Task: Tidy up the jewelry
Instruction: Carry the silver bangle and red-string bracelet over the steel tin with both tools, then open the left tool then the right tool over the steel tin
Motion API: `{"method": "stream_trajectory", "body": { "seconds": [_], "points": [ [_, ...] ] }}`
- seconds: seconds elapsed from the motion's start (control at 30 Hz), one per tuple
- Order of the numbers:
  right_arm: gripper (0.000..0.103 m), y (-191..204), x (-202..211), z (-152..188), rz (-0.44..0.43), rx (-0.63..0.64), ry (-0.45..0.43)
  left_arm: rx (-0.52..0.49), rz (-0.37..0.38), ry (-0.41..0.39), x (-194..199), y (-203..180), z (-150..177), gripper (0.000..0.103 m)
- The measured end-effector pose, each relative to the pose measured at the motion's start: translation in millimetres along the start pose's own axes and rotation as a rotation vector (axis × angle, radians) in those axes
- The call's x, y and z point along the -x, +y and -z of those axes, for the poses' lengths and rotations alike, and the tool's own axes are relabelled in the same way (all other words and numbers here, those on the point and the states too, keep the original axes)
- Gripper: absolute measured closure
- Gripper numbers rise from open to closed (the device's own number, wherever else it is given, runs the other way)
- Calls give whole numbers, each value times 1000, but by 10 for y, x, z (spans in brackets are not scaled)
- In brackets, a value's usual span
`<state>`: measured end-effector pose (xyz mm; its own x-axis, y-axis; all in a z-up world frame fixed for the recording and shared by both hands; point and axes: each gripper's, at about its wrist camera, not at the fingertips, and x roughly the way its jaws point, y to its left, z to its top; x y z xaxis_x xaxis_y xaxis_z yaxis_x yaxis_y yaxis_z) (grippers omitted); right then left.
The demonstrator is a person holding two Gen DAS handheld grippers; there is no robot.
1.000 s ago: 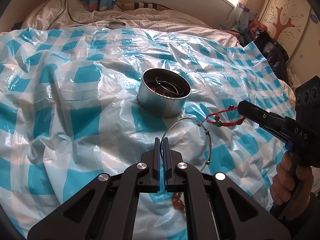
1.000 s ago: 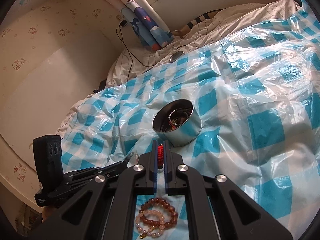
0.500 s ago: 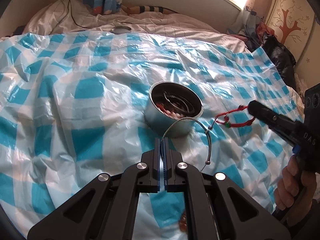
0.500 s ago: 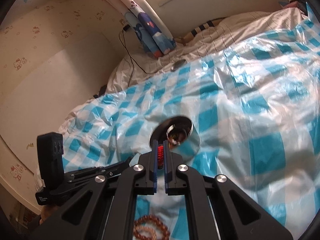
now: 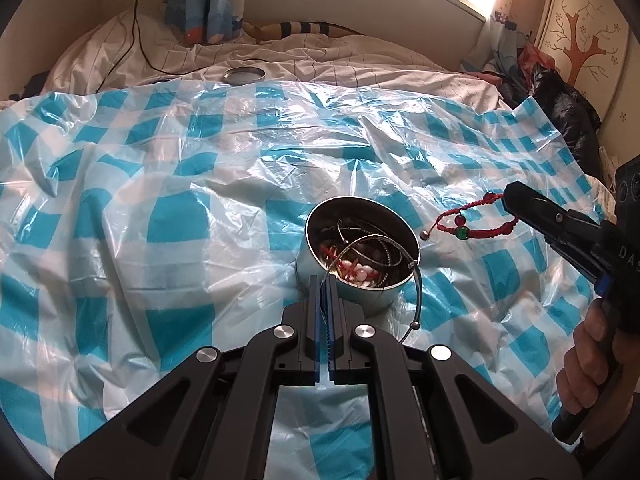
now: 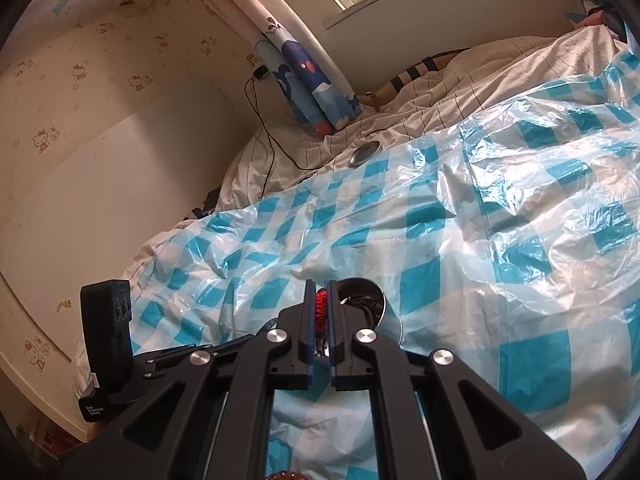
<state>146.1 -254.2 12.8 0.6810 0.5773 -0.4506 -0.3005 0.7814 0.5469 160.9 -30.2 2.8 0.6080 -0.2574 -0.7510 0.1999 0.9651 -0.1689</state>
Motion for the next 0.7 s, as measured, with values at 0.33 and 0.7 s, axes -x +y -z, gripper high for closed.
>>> {"method": "stream_trajectory", "body": {
  "seconds": [0.33, 0.7],
  "points": [
    [97, -57, -163, -65, 4, -6, 15, -13, -2, -3, -134, -58, -181, 101],
    [97, -59, -227, -99, 5, -5, 18, -18, 2, 2, -313, -116, -356, 101]
  ]
}}
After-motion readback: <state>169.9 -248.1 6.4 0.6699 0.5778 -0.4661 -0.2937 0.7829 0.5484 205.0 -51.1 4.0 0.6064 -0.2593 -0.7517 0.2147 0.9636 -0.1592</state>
